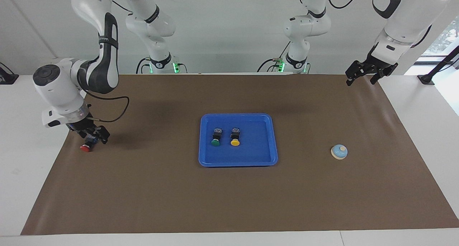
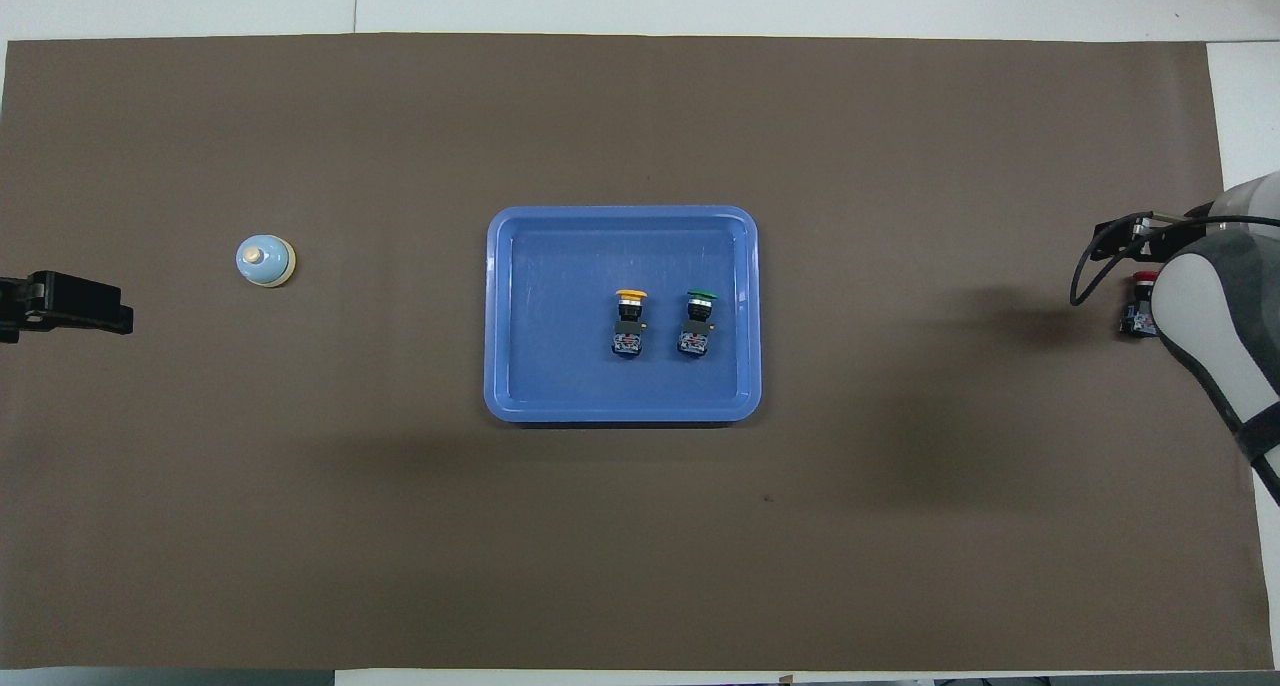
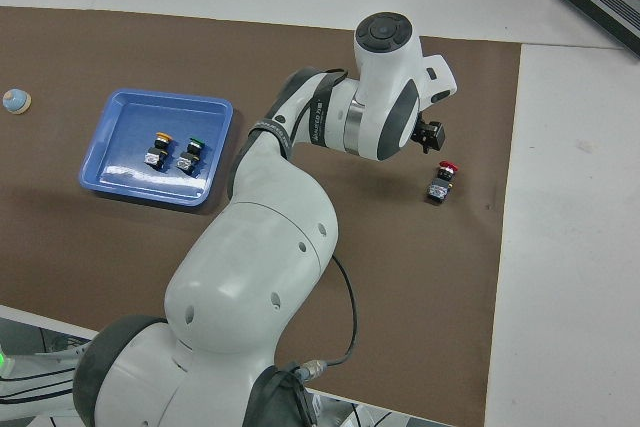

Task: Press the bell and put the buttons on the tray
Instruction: 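Open the right gripper and move it to the red-capped button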

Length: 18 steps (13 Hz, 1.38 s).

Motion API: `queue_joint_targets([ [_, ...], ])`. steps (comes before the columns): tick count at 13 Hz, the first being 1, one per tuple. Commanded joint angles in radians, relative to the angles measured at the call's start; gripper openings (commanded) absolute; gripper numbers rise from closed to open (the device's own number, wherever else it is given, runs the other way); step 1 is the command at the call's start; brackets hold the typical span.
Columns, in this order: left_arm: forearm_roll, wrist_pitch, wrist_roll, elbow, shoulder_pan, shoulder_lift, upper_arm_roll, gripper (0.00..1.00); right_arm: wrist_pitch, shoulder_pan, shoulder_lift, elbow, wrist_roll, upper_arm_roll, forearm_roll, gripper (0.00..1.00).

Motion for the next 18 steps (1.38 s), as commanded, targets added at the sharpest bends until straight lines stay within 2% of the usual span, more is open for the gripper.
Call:
queue_joint_targets([
  [1,0.003,-0.007,0.001,-0.001,-0.003,-0.006,0.005,1.0,0.093,-0.057,-0.004,-0.067,-0.011,0.014,-0.029,1.0],
  [4,0.005,-0.007,0.001,-0.001,-0.003,-0.006,0.005,1.0,0.118,-0.103,0.046,-0.07,-0.01,0.015,-0.029,1.0],
  [8,0.005,-0.007,0.001,-0.001,-0.003,-0.006,0.003,1.0,0.12,-0.134,0.066,-0.081,-0.011,0.015,-0.029,1.0],
  [11,0.005,-0.007,0.001,-0.001,-0.003,-0.006,0.005,1.0,0.225,-0.134,0.08,-0.133,-0.01,0.017,-0.027,1.0],
  [12,0.003,-0.007,0.001,-0.001,-0.003,-0.006,0.005,1.0,0.233,-0.134,0.08,-0.141,-0.01,0.017,-0.026,0.95],
  [13,0.005,-0.007,0.001,-0.001,-0.003,-0.006,0.005,1.0,0.232,-0.134,0.08,-0.141,-0.01,0.017,-0.026,0.81],
  [14,0.003,-0.007,0.001,-0.001,-0.003,-0.006,0.005,1.0,0.23,-0.132,0.08,-0.141,-0.01,0.017,-0.026,0.59],
  [16,0.003,-0.007,0.001,-0.001,-0.003,-0.006,0.005,1.0,0.217,-0.123,0.078,-0.138,-0.011,0.017,-0.026,0.01],
  [18,0.005,-0.007,0.001,-0.001,-0.003,-0.006,0.005,1.0,0.184,-0.109,0.07,-0.128,-0.011,0.02,-0.026,0.0],
])
